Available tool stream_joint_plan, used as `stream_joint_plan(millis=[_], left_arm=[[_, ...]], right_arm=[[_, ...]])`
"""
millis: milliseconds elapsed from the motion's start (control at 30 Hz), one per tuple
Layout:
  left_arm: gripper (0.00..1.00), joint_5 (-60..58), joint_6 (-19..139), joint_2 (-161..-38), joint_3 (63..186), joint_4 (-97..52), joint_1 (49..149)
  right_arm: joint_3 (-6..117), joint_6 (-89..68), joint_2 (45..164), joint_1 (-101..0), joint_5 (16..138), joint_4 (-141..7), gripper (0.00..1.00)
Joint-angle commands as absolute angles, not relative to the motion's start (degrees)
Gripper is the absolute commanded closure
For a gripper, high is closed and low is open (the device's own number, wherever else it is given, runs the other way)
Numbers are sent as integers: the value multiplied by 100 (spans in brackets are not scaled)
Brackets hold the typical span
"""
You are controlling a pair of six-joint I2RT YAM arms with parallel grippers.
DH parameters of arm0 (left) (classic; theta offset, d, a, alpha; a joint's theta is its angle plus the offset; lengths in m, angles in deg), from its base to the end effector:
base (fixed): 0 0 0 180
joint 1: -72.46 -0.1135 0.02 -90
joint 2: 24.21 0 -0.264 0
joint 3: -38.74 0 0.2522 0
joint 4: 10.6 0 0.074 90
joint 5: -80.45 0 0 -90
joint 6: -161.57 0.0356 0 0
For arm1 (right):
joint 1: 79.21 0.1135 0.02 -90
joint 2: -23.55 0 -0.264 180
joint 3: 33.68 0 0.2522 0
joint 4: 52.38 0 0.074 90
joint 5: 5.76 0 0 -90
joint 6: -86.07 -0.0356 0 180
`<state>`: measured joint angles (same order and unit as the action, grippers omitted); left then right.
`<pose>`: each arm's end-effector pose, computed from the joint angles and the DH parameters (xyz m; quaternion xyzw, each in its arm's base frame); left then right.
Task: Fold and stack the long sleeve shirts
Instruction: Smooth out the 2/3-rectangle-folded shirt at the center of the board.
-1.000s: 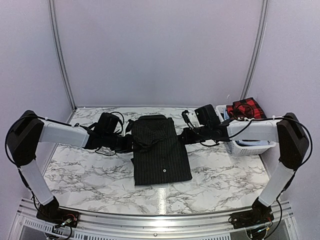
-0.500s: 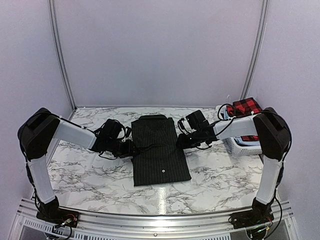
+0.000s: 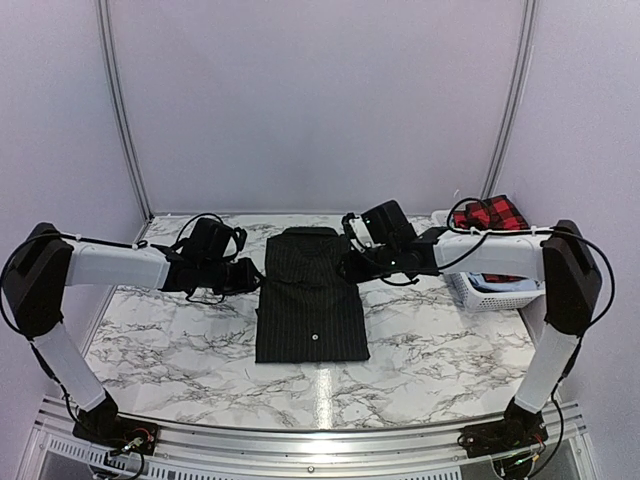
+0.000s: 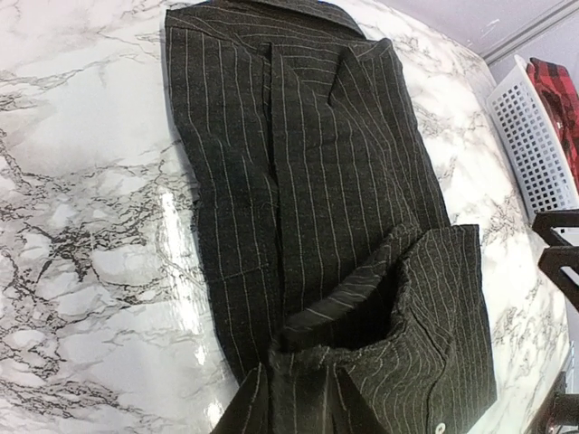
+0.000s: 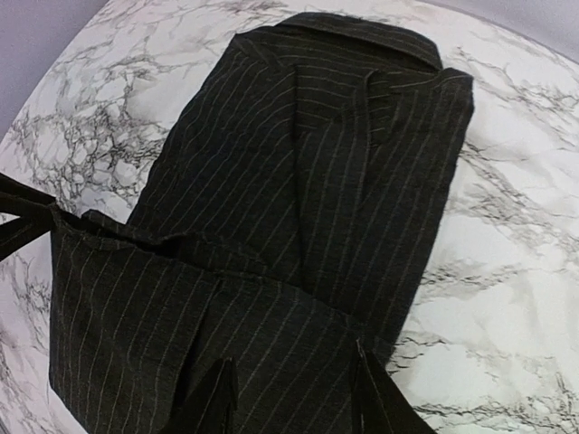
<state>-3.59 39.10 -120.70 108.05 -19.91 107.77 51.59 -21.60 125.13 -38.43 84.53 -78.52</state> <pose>0.2934 -0.2123 0.1955 0.0455 0.8909 -0.2892 0.3473 0.2999 0.2585 0.2273 -0.1823 0.8968 0.1948 0.3530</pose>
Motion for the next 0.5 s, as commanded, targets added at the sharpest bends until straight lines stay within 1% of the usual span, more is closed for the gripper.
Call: stream_joint_plan(millis=[0,233,467], left_arm=[[75,-441,4033,-11980,10920,-2423,10918],[75,-193,4151,-12672,11373,-2427,10911],[76,-270,4120,-12829,11511,-2427,10898]], right_arm=[[5511,-2089,12983,-3668,8479,-8022,61],[5882,-2164,13412,-3642,7980,-7886,62],[6112,-2208,13737,-3547,7647,-7830,69]])
